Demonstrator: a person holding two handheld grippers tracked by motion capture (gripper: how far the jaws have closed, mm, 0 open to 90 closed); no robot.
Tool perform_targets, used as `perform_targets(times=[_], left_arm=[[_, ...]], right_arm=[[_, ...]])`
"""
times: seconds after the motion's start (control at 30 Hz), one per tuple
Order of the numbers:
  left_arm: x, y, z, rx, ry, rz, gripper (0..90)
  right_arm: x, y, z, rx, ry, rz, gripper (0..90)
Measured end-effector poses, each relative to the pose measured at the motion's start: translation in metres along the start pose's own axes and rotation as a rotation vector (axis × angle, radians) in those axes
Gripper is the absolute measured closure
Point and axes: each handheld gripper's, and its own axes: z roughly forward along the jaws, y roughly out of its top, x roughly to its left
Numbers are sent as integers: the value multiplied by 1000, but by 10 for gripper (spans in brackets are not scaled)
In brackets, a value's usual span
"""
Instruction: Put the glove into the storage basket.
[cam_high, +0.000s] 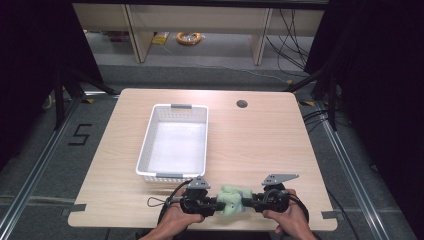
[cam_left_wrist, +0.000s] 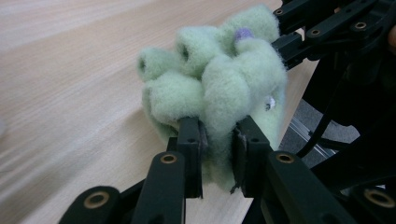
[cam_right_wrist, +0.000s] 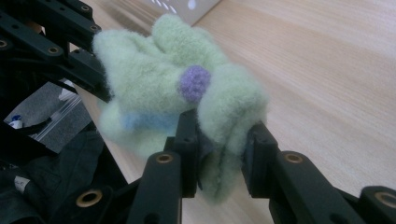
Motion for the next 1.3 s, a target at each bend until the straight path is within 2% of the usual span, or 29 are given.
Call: perform_targets(times=[0.07,0.1,0.13,0.23,0.27,0.3,0.33,0.37,0.4,0.43,0.47,0.5,0.53,0.63,0.7,0.77,0.8,0.83,0.87,0.9,0.93,0.97,1.07,1.13,1.17,1.2,1.23,1.27,1.3], left_arm=[[0,-1,-3,-9,6,-5,747],[-1,-1,-5,-4,20,-2,747],[0,-1,-5,-12,2,-3,747],[1,0,-9,-15,10,-2,747],[0,1,-9,-24,6,-12,747],[0,1,-11,-30,15,-10,747],[1,2,-12,-20,7,-2,747],[1,2,-13,-25,11,-11,747],[2,3,-15,-33,1,-14,747],[2,4,-16,-33,10,-20,747],[1,5,-18,-33,23,-18,747],[2,5,-19,-39,3,-13,747],[1,6,-21,-40,5,-12,747],[0,8,-28,-55,10,-11,747],[1,11,-32,-66,-3,-1,747],[1,13,-36,-68,-6,0,746],[1,15,-40,-71,-1,5,747],[2,17,-43,-68,-5,10,747],[2,19,-47,-72,-3,15,746],[2,22,-51,-73,3,13,747],[4,24,-55,-74,-3,10,747],[5,27,-59,-76,-3,4,746],[9,35,-71,-78,9,-2,746],[12,40,-78,-82,26,-9,746],[13,42,-82,-80,29,-9,746],[14,45,-85,-81,33,-9,746],[16,48,-89,-82,35,-4,746],[17,50,-92,-83,56,-3,746],[18,51,-94,-84,56,-7,746]], right_arm=[[6,1,-1,4,15,20,718],[7,3,-1,-2,7,-7,718],[7,3,-1,-2,7,-7,718],[7,6,0,-15,18,-26,718],[10,7,0,-6,13,0,718],[8,9,0,-16,8,-31,718],[8,10,0,-14,24,-31,718],[12,11,-1,-9,12,-4,718],[10,13,-2,-22,6,-45,718],[11,15,-3,-24,0,-39,718],[15,16,-4,-20,13,-11,718],[14,17,-4,-33,4,-28,718],[13,18,-4,-37,21,-60,718],[17,23,-5,-53,35,-64,718],[17,24,-6,-59,24,-76,718],[20,28,-8,-69,41,-67,718],[20,30,-9,-71,48,-82,718],[25,32,-11,-63,31,-48,718],[27,35,-12,-68,36,-44,718],[30,38,-13,-68,49,-31,718],[28,41,-12,-100,53,-84,718],[33,45,-14,-93,54,-53,718],[37,59,-14,-103,52,-95,718],[44,73,-13,-106,64,-78,718],[44,73,-13,-106,64,-78,718],[44,79,-13,-110,46,-103,717],[45,84,-12,-101,51,-117,718],[46,90,-10,-104,46,-137,718],[48,97,-9,-89,49,-138,718]])
